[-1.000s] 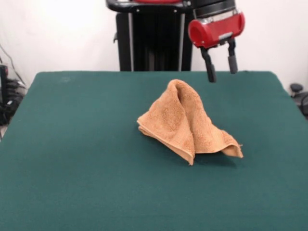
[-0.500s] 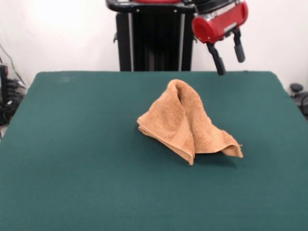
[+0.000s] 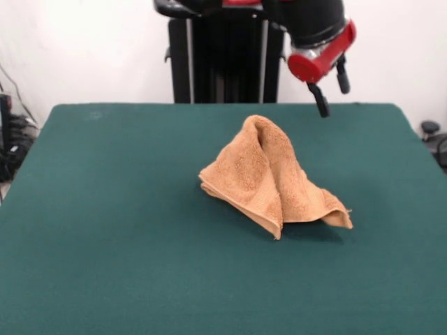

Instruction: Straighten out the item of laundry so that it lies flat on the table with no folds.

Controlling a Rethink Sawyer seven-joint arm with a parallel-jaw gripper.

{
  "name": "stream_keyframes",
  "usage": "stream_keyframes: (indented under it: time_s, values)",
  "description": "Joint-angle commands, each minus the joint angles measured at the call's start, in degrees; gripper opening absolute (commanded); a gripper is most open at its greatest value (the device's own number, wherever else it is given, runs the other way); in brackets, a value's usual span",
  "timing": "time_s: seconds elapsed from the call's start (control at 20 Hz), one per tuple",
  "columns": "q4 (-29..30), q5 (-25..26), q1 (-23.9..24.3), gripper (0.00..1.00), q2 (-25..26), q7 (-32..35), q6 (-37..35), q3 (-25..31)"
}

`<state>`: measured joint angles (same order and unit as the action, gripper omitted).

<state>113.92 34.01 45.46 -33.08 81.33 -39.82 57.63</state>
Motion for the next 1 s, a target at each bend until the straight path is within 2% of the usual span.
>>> stream_keyframes:
  time_s: [0.05,0.3,0.55,0.85,1.0]
  values:
    - [-6.9,4.4,-1.5,1.0,5.8,-18.8,-5.4,1.9]
    - [-7.3,5.9,-0.3,1.0,4.0,-16.3,-2.0,3.2]
    - [-6.8,2.5,1.6,1.0,5.9,-16.8,-5.6,4.8]
    - [-10.0,2.9,1.2,1.0,6.5,-13.1,-5.1,2.3]
    - [-12.4,4.9,0.2,1.0,6.1,-9.7,-2.6,-0.1]
